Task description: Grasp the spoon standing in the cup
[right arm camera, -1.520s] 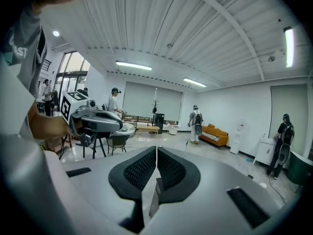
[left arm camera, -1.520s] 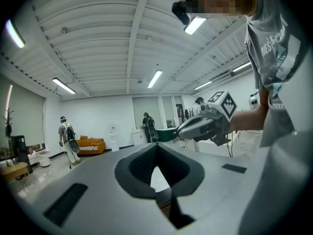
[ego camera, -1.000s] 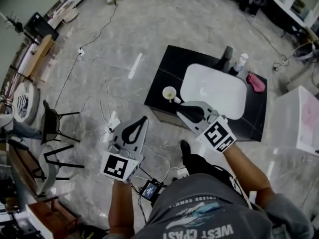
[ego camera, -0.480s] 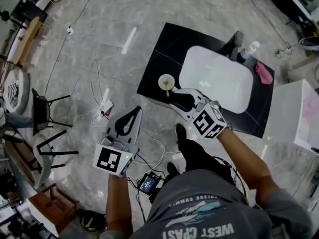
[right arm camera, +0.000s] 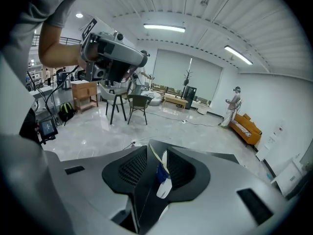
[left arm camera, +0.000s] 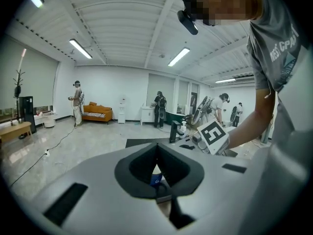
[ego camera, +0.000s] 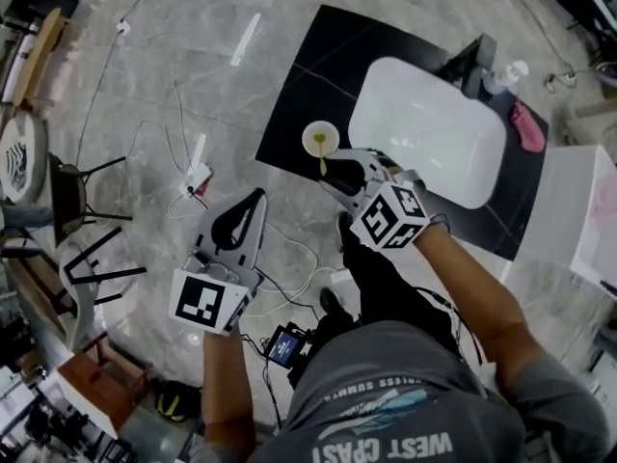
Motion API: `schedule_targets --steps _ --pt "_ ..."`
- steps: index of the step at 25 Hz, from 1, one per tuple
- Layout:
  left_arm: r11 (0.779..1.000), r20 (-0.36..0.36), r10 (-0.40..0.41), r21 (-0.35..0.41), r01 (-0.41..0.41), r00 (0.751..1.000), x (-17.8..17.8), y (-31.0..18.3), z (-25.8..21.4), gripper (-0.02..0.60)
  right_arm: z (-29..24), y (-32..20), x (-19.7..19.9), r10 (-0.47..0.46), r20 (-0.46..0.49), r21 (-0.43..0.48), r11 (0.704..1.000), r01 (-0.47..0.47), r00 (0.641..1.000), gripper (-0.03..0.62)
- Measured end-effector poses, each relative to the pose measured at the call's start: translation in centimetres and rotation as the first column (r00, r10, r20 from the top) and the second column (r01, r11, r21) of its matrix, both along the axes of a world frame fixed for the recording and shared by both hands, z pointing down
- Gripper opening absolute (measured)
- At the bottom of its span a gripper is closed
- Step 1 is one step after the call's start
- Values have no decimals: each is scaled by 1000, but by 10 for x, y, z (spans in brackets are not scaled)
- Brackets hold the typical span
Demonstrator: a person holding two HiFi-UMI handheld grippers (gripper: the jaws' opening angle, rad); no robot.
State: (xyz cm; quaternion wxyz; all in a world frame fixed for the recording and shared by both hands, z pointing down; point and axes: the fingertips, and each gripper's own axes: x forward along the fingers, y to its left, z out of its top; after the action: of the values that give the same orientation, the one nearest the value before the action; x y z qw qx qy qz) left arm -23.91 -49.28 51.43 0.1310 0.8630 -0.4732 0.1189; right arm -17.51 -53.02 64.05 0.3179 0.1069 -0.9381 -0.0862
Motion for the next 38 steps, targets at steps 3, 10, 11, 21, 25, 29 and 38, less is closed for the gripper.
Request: schedule_targets --steps 3,10,11,21,25,29,38 --pt "1000 -3 -10 -21 10 1000 -1 -1 10 2 10 -3 -3 -1 -9 -2 1000 1 1000 142" --pt "999 -7 -28 -31 28 1000 -2 1 16 2 15 -12 -5 25 -8 52 998 -25 1000 47" --pt "999 -6 -31 -32 30 1000 -2 2 16 2 12 -15 -5 38 0 59 998 -37 999 41" --pt "999 36 -32 -8 32 999 -8 13 0 2 -15 -26 6 140 41 79 986 -143 989 34" --pt "999 31 -30 29 29 999 -8 26 -16 2 -33 -18 9 168 58 91 981 -173 984 34" --pt "997 29 -37 66 35 999 -10 47 -34 2 -57 -5 12 196 88 99 974 -204 977 34" --pt "987 50 -57 152 49 997 -22 101 -79 2 -125 35 15 214 159 155 959 -239 964 34"
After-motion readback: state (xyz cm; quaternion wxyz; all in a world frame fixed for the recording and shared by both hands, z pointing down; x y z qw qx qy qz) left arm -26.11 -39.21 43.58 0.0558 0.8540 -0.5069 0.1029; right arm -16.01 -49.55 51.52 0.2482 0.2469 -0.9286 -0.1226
